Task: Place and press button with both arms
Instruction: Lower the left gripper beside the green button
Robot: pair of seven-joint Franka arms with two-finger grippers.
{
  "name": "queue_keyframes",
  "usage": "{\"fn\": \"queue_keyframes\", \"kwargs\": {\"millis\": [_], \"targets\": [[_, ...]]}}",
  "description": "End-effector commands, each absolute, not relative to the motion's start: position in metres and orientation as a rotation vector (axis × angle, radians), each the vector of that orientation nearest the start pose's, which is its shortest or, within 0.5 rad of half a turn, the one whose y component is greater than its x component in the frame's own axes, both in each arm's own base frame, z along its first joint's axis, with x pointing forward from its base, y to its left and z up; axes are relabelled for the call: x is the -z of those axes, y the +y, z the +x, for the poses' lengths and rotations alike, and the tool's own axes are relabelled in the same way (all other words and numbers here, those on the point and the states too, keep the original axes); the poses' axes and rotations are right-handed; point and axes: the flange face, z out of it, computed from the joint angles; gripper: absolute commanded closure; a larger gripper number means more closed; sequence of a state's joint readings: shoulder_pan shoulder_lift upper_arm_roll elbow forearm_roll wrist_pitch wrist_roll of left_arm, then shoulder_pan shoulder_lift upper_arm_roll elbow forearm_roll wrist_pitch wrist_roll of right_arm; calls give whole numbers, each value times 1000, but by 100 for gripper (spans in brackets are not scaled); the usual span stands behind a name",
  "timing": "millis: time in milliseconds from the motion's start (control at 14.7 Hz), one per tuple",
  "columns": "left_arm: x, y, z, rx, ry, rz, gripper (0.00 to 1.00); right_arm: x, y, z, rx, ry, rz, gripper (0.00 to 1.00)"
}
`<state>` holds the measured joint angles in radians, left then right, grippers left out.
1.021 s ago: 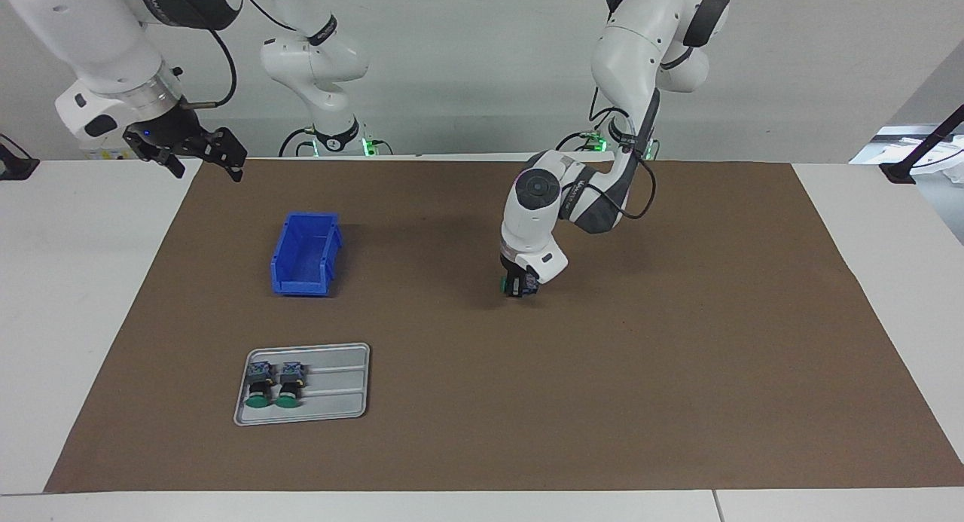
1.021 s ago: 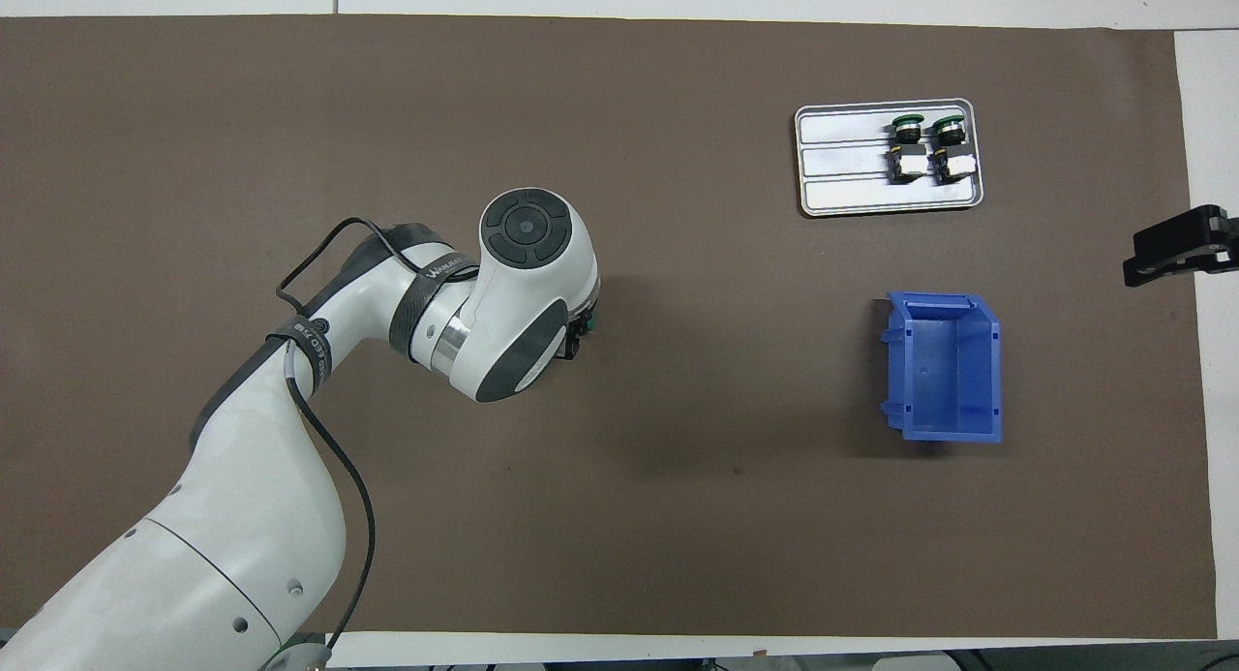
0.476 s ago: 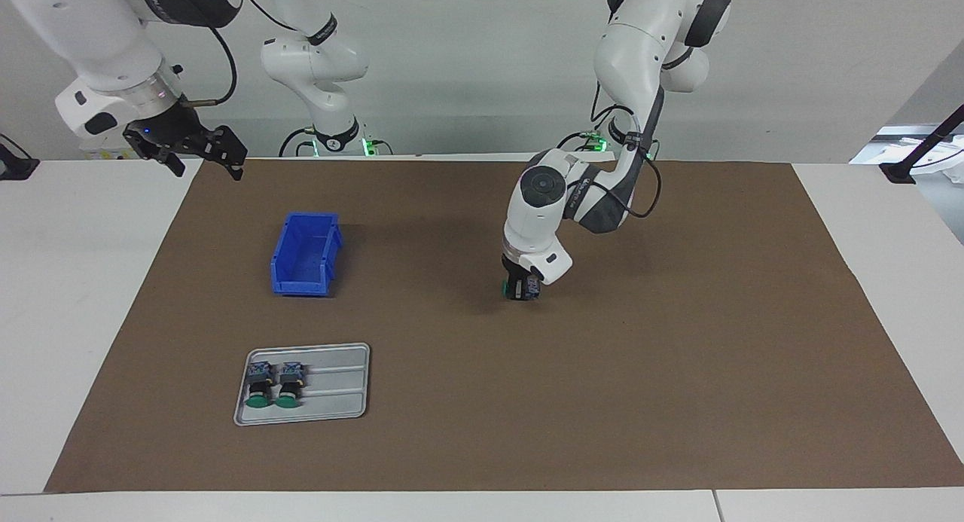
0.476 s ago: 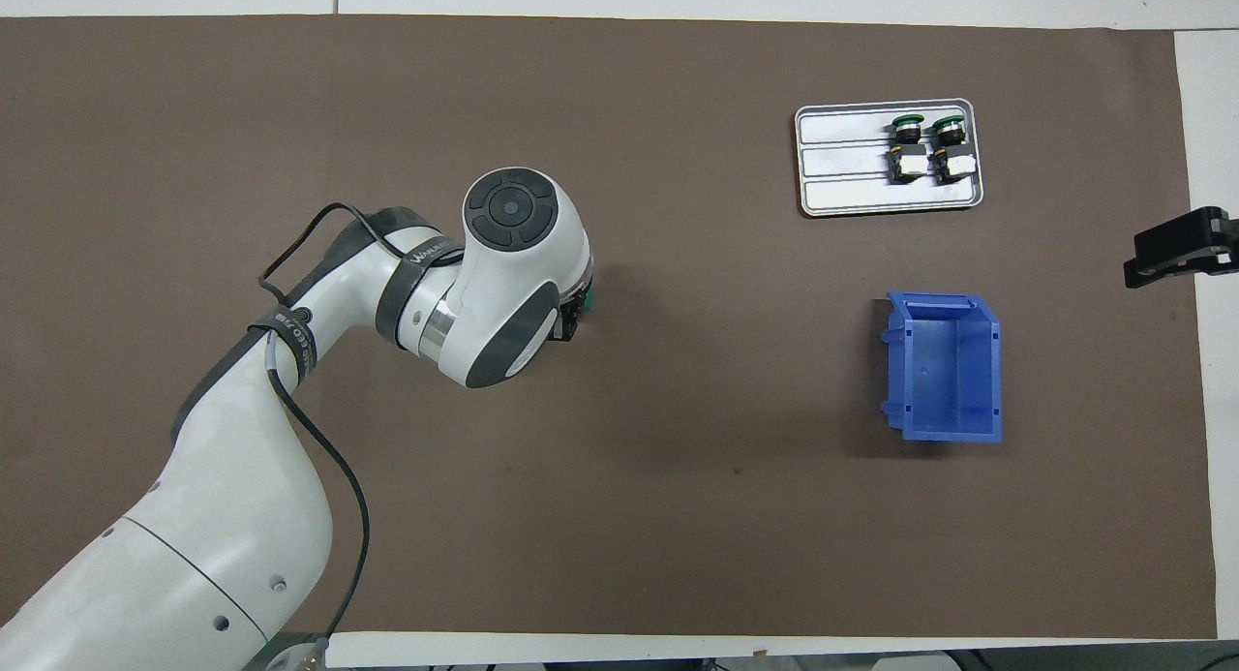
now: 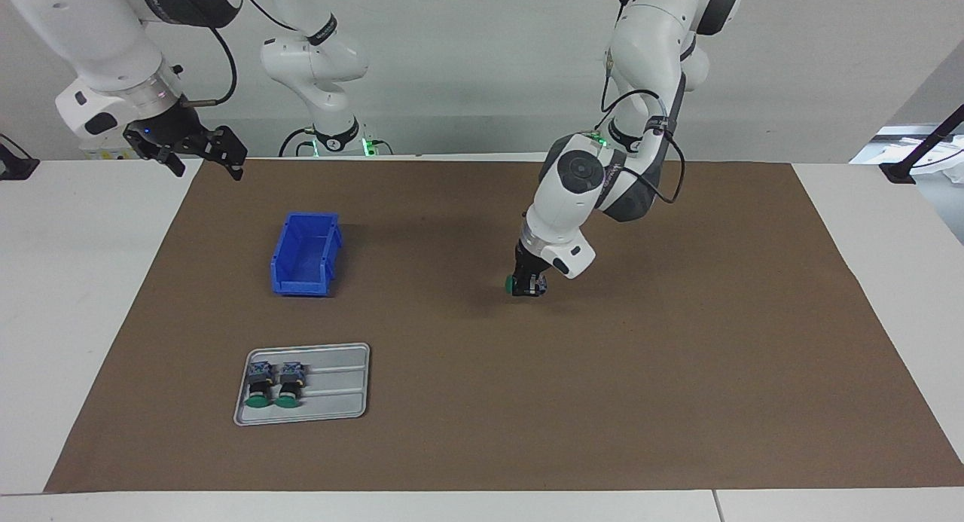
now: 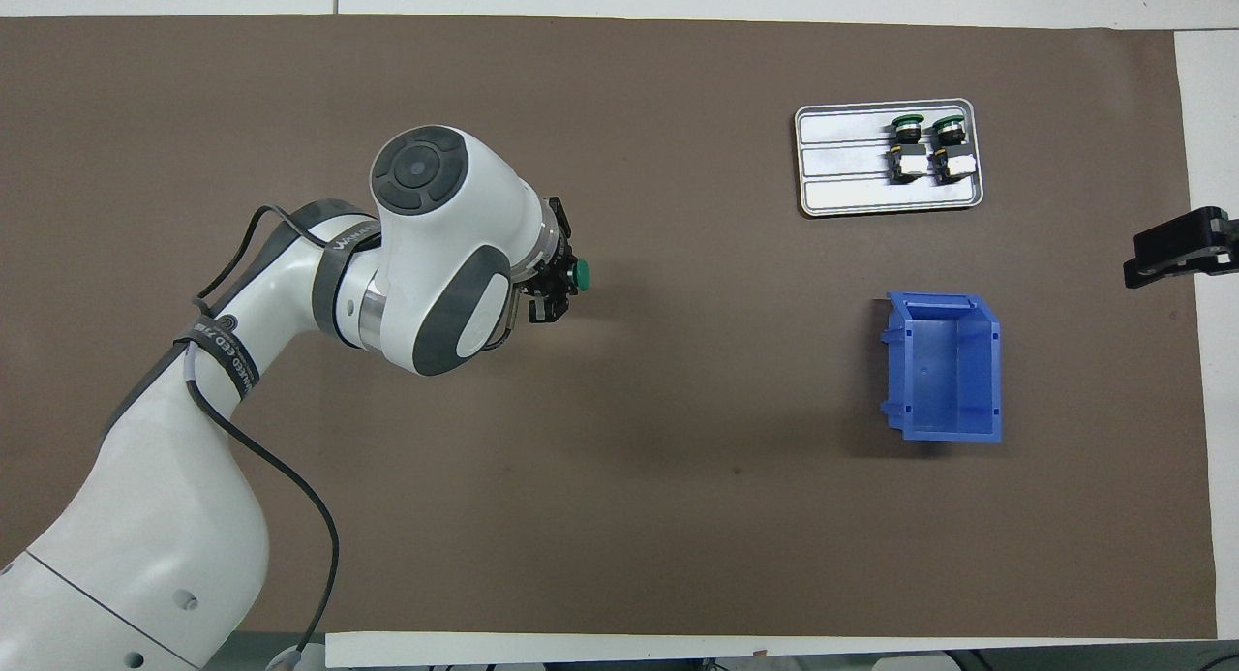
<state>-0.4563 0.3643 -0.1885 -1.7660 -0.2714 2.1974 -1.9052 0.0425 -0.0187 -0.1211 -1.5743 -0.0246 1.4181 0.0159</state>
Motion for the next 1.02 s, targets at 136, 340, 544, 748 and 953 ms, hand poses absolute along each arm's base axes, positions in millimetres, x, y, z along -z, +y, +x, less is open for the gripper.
{"fn": "queue_keyframes", "kwargs": {"millis": [136,340,544,748,953], "targets": [[-376,-361,523,-775,-2105,-2599,96,-621,-46,523,-211,127,-3141,1],[-361,-341,518,-914,-2148,-2687,96,-621,-46,523,-211,127,-3141,1],[-347,-326,504,-1135,-2280,-2738,96,-621,-46,523,-211,127,-3141,1],[-336,-317,502,-1237,-2362,-2710,96,-621,-46,523,-211,127,-3141,1],[-317,-292,503,-1372,-2426,-2734,96,-621,-46,523,-211,127,-3141,1]]}}
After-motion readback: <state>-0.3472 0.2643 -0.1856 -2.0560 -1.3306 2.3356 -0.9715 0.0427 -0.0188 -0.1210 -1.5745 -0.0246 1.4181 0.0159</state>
